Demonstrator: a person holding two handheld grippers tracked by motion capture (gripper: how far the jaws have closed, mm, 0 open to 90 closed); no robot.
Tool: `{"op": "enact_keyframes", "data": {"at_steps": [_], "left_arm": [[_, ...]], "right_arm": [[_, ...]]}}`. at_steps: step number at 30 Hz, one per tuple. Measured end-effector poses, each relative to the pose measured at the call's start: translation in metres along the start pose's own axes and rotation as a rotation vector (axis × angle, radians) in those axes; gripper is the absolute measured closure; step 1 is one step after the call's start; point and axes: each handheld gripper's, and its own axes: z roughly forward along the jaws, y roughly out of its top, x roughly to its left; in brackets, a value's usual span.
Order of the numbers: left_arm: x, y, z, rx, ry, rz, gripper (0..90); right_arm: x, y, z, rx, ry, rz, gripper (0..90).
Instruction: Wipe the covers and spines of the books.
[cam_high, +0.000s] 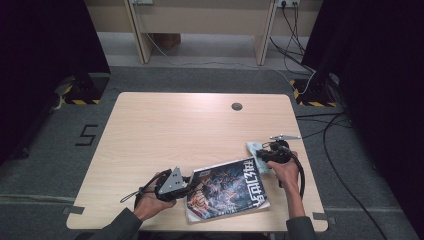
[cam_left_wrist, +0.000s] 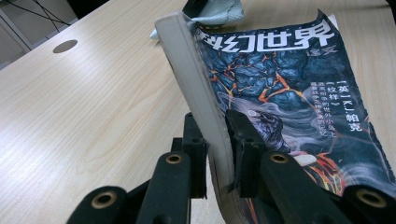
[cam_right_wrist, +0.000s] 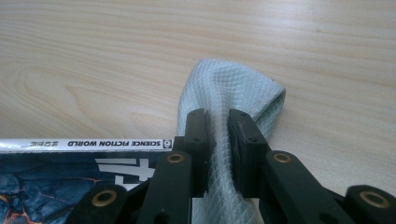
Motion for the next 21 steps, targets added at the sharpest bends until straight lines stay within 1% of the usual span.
{"op": "enact_keyframes", "data": {"at_steps": [1,2,3,4,5,6,7,8,9,10,12,13,14,15,16,17,18,19,20,21], "left_arm": [[0.000,0.000,0.000,0.000,0.000,0.000,78.6],[0.000,0.000,0.000,0.000,0.000,0.000,78.5],[0.000,0.000,0.000,-0.001,-0.001,0.000,78.6],[0.000,0.000,0.000,0.000,-0.001,0.000,78.6],[0.000,0.000,0.000,0.000,-0.001,0.000,78.5],[0.000,0.000,0.000,0.004,-0.001,0.001,78.5],[0.000,0.000,0.000,0.005,-0.001,0.000,78.5],[0.000,0.000,0.000,0.001,0.000,-0.004,78.5],[0.000,0.000,0.000,0.001,0.000,-0.004,78.5],[0.000,0.000,0.000,0.002,0.000,-0.006,78.4],[0.000,-0.001,0.000,0.003,0.000,-0.009,78.4],[0.000,-0.001,0.000,0.001,0.000,-0.009,78.4],[0.000,-0.001,0.000,-0.002,-0.001,-0.009,78.4],[0.000,-0.001,0.000,-0.002,-0.001,-0.009,78.4],[0.000,-0.001,0.000,0.002,0.001,-0.004,78.4],[0.000,-0.001,0.000,0.002,0.001,-0.004,78.4],[0.000,-0.001,0.000,0.003,0.000,-0.001,78.4],[0.000,0.000,0.000,0.001,0.000,-0.002,78.4],[0.000,0.000,0.000,0.001,0.000,-0.002,78.4],[0.000,0.000,0.000,-0.001,-0.001,-0.003,78.4]], "right_arm": [[0.000,0.000,0.000,0.000,0.000,0.000,78.9],[0.005,0.002,0.000,-0.001,-0.006,-0.020,79.0],[0.008,0.003,-0.001,-0.003,0.006,-0.029,79.0],[0.012,0.005,-0.001,-0.006,0.029,-0.034,79.0],[0.012,0.005,-0.001,-0.006,0.029,-0.034,79.0],[0.017,0.006,-0.001,-0.008,0.042,-0.047,79.0],[0.023,0.007,0.000,-0.005,0.052,-0.072,79.1],[0.035,0.011,0.000,0.000,0.076,-0.100,79.1],[0.035,0.011,0.000,0.000,0.076,-0.100,79.1],[0.048,0.014,0.000,0.000,0.102,-0.125,79.1],[0.058,0.015,-0.001,0.000,0.130,-0.147,79.1],[0.058,0.015,-0.001,0.000,0.130,-0.147,79.1],[0.062,0.017,-0.002,0.009,0.127,-0.166,79.0],[0.062,0.017,-0.002,0.009,0.127,-0.166,79.0],[0.057,0.016,0.000,0.007,0.121,-0.152,79.0],[0.057,0.016,0.000,0.007,0.121,-0.152,79.0],[0.048,0.013,0.001,0.009,0.086,-0.124,79.1],[0.042,0.012,0.002,0.008,0.073,-0.107,79.1],[0.036,0.011,0.003,0.004,0.055,-0.100,79.1],[0.036,0.011,0.003,0.004,0.055,-0.100,79.1]]}}
